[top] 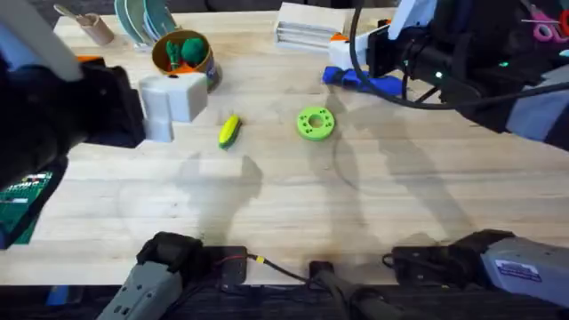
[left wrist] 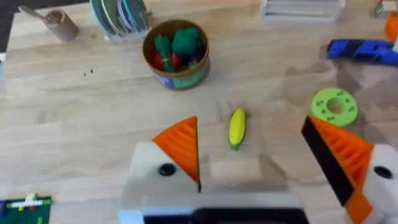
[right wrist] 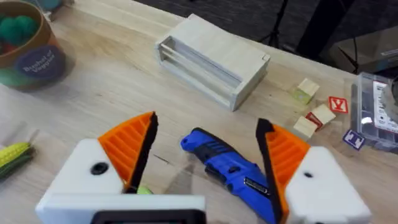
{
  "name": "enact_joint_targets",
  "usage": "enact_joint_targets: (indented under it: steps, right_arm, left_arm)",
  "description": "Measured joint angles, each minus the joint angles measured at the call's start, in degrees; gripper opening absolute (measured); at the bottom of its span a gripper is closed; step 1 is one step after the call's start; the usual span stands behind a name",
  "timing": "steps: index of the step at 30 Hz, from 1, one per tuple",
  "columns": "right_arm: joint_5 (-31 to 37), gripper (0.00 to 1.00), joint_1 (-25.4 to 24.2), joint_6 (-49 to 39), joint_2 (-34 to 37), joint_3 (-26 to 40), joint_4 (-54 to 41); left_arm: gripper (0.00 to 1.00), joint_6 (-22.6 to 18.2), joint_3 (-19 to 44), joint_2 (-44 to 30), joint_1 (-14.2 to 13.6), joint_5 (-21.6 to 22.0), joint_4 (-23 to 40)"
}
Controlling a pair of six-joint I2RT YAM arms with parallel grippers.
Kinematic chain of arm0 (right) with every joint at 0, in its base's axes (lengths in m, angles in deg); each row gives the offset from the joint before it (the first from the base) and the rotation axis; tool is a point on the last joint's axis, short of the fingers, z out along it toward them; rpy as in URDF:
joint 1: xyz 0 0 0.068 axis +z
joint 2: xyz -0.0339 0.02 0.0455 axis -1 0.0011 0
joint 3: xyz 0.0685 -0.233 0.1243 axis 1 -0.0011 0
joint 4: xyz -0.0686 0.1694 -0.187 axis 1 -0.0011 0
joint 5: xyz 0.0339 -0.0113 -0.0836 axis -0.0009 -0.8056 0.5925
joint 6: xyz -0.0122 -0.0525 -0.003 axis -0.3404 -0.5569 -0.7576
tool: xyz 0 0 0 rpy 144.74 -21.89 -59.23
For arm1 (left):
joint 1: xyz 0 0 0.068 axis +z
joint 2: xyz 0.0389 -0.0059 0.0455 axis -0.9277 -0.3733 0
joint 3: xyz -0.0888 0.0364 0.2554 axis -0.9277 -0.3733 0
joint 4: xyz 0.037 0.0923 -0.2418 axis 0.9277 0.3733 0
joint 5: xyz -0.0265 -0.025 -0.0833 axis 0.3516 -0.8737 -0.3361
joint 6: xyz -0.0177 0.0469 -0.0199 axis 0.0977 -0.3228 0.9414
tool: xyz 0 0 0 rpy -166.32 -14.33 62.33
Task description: Pick up the gripper from the table and insert it into the empty holder that is missing its gripper. Then pick up a screw, insert it into the mounting hole, and use the screwdriver to tighten it. Finally, clean up the table by picking up the vegetable and placing it into the bucket.
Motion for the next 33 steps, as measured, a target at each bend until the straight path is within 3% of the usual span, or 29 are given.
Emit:
enact_joint_targets:
  steps: [8, 11, 13, 19, 27, 33]
  right_arm:
    - [0.0, 0.994, 0.0, 0.0, 0.0, 0.0, 0.0]
    - [0.0, 0.993, 0.0, 0.0, 0.0, 0.0, 0.0]
    - [0.0, 0.993, 0.0, 0.0, 0.0, 0.0, 0.0]
    - [0.0, 0.994, 0.0, 0.0, 0.0, 0.0, 0.0]
    - [0.0, 0.993, 0.0, 0.0, 0.0, 0.0, 0.0]
    - [0.0, 0.994, 0.0, 0.0, 0.0, 0.0, 0.0]
  left_arm:
    - [0.992, 0.2, 0.1, -14.0, 0.0, -0.1, 4.0]
    - [0.992, 0.4, 0.1, -26.9, 0.0, -0.1, 3.9]
    - [0.993, 0.4, 0.1, -29.7, 0.0, -0.4, 3.6]
    - [0.993, 0.4, -2.2, -36.3, 0.0, -3.7, -5.6]
    - [0.993, -1.3, -13.5, -38.8, 0.0, -6.0, -19.4]
    - [0.993, -2.2, -18.4, -39.4, 0.0, -6.3, -29.7]
